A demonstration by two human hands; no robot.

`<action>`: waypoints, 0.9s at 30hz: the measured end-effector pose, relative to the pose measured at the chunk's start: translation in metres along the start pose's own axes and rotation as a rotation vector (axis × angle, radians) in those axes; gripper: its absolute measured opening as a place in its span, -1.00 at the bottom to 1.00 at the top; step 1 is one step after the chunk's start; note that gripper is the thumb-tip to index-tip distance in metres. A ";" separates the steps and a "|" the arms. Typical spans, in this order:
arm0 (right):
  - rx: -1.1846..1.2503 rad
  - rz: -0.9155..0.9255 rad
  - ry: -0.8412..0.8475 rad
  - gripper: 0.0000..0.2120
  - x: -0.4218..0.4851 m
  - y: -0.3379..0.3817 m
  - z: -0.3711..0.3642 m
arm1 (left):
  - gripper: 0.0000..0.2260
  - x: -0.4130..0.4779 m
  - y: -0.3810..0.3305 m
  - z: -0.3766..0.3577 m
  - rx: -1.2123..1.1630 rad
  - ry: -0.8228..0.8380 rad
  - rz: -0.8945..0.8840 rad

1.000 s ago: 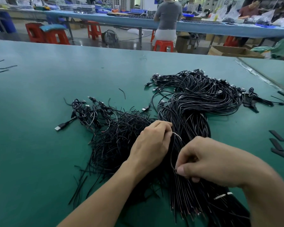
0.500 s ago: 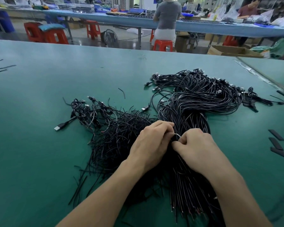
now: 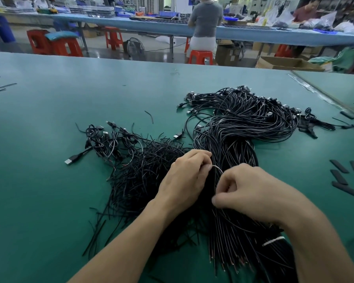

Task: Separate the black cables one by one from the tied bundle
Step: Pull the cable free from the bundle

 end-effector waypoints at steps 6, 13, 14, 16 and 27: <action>-0.031 -0.187 -0.336 -0.79 0.013 -0.001 -0.023 | -0.91 0.000 -0.001 0.002 -0.053 0.023 0.016; 0.085 -0.153 -0.308 -0.83 0.020 -0.010 -0.023 | -0.90 -0.001 -0.002 0.002 -0.029 0.025 -0.006; 0.107 -0.106 -0.269 -0.82 0.018 -0.009 -0.018 | -0.90 0.000 -0.002 0.001 -0.023 0.019 -0.008; 0.173 0.071 -0.080 -0.79 0.010 -0.002 -0.006 | -0.89 0.000 0.000 0.000 -0.017 -0.003 -0.015; -0.148 0.016 0.078 -0.97 -0.007 -0.001 0.002 | -0.88 0.000 0.004 -0.001 -0.004 -0.010 0.003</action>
Point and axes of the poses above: each hand's wrist, its own x-axis towards the middle knuckle, its own z-axis out of the back of the hand, y = z × x, the point moved 3 cm from there along x, towards the middle knuckle, and after that the axes turned 8 degrees about -y, right-handed, at the moved point
